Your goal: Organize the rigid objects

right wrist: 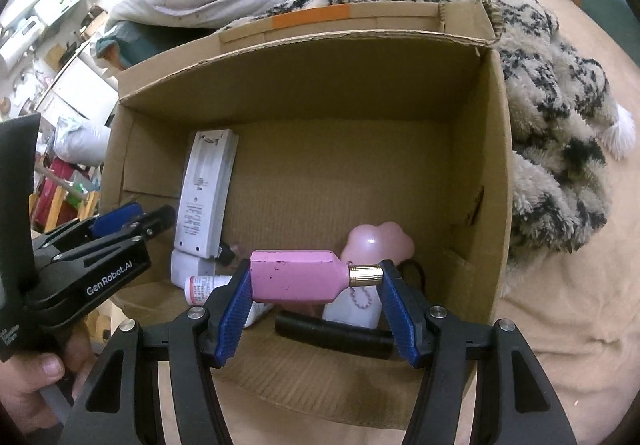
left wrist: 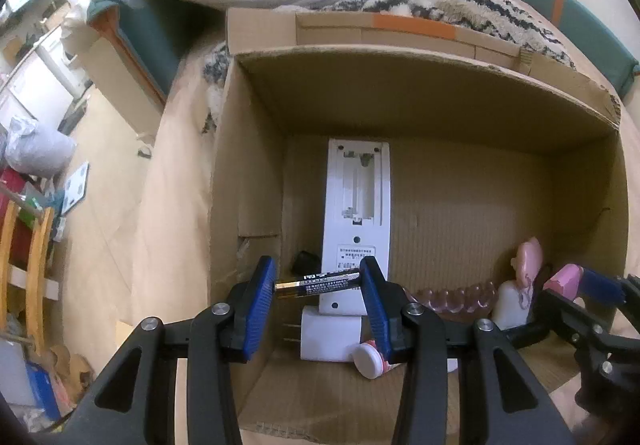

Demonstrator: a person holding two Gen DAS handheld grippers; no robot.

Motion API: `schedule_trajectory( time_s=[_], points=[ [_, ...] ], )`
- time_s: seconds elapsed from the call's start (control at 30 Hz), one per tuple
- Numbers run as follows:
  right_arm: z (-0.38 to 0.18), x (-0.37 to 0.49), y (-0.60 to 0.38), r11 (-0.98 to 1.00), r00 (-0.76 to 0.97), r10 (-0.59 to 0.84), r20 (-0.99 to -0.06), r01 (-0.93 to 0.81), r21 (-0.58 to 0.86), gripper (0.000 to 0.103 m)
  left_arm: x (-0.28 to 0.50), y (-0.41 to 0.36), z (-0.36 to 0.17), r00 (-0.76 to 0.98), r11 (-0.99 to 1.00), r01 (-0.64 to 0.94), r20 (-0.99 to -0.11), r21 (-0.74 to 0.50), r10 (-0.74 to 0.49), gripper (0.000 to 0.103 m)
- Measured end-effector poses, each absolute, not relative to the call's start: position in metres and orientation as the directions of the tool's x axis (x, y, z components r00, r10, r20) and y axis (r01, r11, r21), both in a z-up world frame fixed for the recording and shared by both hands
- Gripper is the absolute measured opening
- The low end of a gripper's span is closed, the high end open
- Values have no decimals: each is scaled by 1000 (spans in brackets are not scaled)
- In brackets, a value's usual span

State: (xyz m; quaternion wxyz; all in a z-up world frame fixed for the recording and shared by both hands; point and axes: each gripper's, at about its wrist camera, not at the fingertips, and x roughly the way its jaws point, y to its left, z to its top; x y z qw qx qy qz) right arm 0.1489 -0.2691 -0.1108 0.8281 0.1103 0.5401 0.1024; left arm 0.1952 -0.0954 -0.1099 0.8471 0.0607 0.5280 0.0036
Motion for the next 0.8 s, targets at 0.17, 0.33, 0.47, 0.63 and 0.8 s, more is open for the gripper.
schedule_trajectory(
  time_s=[0.17,0.33,0.47,0.63,0.8],
  points=[
    [-109,149,-272,944,405,317,-858,-48,327,66,195,-97,-109,444,993,65,-894,98,59,42],
    [-96,149,-277,921,464,361,-809,-40,388,82,196,-101,-105,411,995,67,-911,79,44,63],
    [-83,141,-286,902,551,365,-750,-11,431,103,189,-100,-94,443,994,65,-895,86,49,64],
    [-73,126,-297,886,576,364,-732,27,462,103,172,-82,-71,451,998,51,-892,21,-4,64],
    [-58,101,-304,901,586,349,-731,4,434,103,147,-63,-47,477,999,23,-878,-30,-38,78]
  ],
)
